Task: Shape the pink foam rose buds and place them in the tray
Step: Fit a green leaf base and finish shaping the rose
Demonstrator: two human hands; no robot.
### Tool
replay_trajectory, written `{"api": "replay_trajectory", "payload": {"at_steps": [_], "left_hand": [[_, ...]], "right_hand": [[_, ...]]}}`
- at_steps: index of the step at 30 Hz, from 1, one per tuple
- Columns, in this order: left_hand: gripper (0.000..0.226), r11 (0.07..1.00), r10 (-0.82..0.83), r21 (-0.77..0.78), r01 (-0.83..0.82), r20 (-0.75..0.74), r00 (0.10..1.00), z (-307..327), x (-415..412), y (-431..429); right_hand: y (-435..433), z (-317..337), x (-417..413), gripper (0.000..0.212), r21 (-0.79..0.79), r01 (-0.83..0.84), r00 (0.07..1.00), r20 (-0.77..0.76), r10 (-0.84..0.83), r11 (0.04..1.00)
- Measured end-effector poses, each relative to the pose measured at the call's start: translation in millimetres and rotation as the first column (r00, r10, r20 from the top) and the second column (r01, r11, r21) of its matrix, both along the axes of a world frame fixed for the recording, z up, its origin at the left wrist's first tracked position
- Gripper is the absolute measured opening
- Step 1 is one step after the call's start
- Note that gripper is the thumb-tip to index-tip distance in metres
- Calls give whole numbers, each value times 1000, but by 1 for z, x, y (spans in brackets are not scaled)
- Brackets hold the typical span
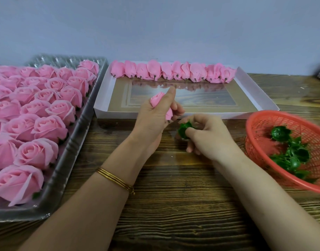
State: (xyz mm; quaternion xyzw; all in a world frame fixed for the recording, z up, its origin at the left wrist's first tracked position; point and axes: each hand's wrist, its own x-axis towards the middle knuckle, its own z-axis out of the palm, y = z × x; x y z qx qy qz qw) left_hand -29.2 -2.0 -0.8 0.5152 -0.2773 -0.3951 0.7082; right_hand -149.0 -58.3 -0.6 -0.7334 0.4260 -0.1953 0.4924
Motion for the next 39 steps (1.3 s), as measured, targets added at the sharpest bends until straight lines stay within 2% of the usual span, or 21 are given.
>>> {"api": "replay_trajectory", "payload": {"at_steps": [4, 7, 10, 13, 17, 23, 30, 39], "left_hand": [[45, 1000, -24, 5, 24, 9, 1000, -1, 0, -1], [43, 999, -51, 8, 51, 21, 998, -1, -1, -1], [42, 998, -59, 9, 58, 26, 998, -2, -1, -1], [42, 998, -59, 14, 59, 31, 998, -2, -1, -2], [44, 998, -63, 8, 63, 9, 998, -3, -1, -2], [46, 999, -33, 16, 31, 105, 994, -4, -4, -4], [46, 999, -37, 3, 37, 136, 990, -5, -4, -4], [44, 999, -36, 25, 33, 126, 991, -5, -4, -3]], "right_hand": [[0, -7, 3, 28, 63, 57, 998, 13, -58, 996], [2, -6, 5, 21, 120, 71, 996, 39, -76, 990], [5, -2, 7, 17, 287, 13, 981, 181, -67, 958], [8, 1, 9, 18, 465, -47, 941, 317, -117, 884], [11, 3, 11, 19, 573, -129, 890, 427, -160, 809], [13, 1, 10, 18, 584, -195, 856, 493, -153, 788], [11, -1, 10, 15, 505, -168, 882, 461, -100, 847], [11, -2, 8, 25, 559, -279, 817, 565, -112, 781]]}}
